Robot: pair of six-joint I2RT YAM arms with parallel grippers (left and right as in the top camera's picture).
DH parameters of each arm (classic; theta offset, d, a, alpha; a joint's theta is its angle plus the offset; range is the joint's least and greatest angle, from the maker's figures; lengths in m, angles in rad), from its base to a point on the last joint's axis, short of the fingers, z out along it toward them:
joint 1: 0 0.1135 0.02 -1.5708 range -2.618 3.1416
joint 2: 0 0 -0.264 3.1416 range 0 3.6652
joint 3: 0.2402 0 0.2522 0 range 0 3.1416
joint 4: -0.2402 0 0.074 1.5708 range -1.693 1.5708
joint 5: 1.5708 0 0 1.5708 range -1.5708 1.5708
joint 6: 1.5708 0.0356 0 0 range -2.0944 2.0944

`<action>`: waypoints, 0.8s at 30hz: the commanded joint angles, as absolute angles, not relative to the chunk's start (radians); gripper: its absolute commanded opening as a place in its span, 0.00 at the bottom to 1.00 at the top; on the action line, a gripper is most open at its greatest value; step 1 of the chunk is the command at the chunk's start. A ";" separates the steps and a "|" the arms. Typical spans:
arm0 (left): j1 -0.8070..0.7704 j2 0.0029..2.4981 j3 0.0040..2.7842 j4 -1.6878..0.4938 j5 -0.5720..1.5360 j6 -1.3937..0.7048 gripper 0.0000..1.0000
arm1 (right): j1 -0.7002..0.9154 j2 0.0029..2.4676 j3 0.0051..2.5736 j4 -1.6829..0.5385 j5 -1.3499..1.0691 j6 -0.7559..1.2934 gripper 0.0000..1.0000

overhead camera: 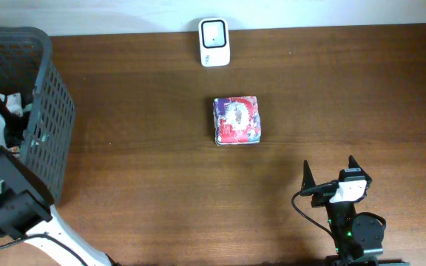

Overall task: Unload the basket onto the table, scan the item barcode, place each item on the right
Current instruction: 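Move the left gripper back into the basket toward the green toilet tissue pack, then grasp the green toilet tissue pack and lift it out with the left gripper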

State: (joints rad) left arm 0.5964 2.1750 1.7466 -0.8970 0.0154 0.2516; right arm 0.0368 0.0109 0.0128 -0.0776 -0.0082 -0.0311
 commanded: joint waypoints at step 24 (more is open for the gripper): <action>0.612 1.689 1.998 -0.869 0.553 -0.100 0.00 | 0.032 0.004 0.006 -0.082 0.001 -0.033 0.99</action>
State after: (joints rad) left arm 0.6037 1.7634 1.9778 -0.8932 0.4561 0.0341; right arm 0.0368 0.0109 0.0128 -0.0776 -0.0082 -0.0307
